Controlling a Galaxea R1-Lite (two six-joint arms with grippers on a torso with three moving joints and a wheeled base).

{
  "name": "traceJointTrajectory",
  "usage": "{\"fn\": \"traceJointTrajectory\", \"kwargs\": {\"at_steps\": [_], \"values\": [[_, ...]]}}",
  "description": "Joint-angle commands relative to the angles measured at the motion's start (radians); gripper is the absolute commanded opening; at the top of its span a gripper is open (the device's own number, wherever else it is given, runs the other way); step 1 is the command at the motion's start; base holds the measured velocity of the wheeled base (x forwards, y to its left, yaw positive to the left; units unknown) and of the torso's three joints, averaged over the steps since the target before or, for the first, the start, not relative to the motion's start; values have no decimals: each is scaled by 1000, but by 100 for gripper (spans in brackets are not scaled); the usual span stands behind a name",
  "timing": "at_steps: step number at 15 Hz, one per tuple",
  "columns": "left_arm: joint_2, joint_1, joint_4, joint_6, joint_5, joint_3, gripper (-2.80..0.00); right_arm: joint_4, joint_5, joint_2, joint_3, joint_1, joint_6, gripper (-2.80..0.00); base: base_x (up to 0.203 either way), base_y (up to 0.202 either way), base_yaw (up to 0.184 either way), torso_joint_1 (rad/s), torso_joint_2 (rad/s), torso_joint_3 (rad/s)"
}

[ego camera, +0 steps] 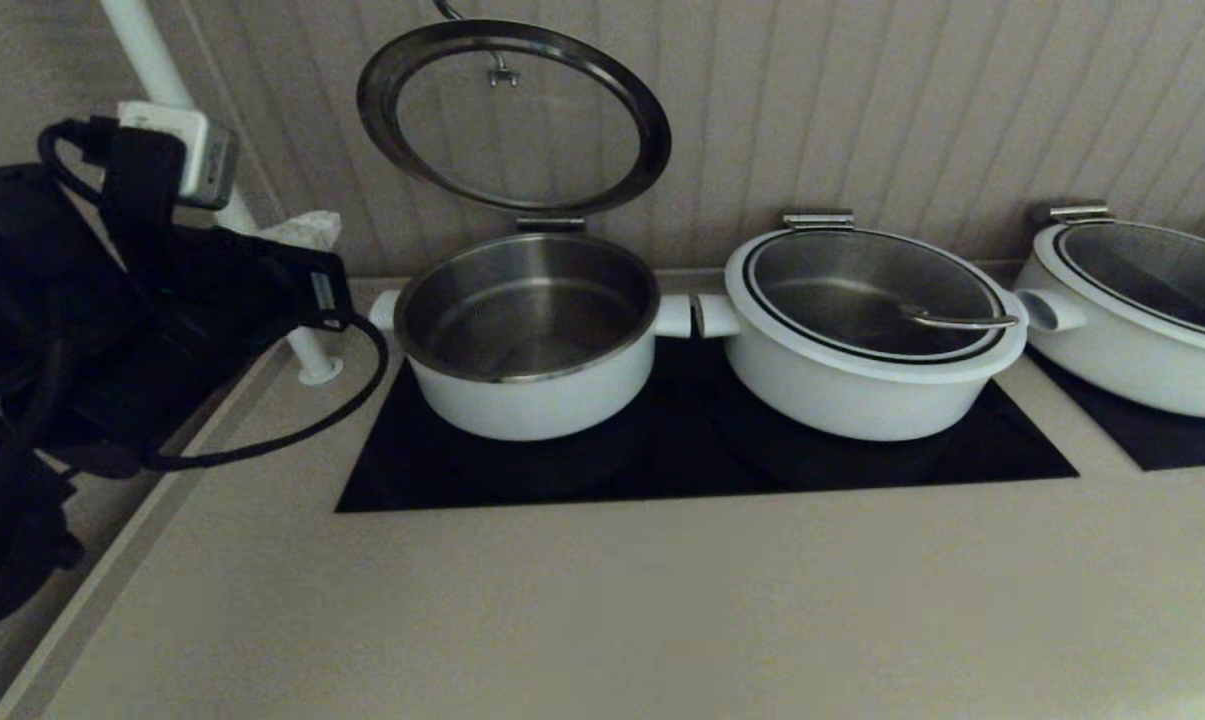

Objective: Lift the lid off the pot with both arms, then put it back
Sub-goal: Close the pot lid

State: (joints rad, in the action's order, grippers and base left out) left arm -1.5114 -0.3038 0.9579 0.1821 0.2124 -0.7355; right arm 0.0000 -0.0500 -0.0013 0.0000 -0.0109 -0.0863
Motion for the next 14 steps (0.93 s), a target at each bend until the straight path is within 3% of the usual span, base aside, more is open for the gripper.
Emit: {"fn": "traceJointTrajectory", "kwargs": {"at_steps": [1, 5, 12, 14], "values": [[68, 10, 6, 1, 1, 64, -280, 0, -1, 1, 0, 0, -1, -280, 0, 0, 0, 0, 0, 0], [141, 22, 4, -9, -1, 144, -280, 0, -1, 1, 0, 0, -1, -280, 0, 0, 0, 0, 0, 0], [149, 20, 4, -9, -8, 144, -280, 0, -1, 1, 0, 0, -1, -280, 0, 0, 0, 0, 0, 0], [145, 22, 2, -11, -58, 123, -280, 0, 1, 1, 0, 0, -1, -280, 0, 0, 0, 0, 0, 0]]}}
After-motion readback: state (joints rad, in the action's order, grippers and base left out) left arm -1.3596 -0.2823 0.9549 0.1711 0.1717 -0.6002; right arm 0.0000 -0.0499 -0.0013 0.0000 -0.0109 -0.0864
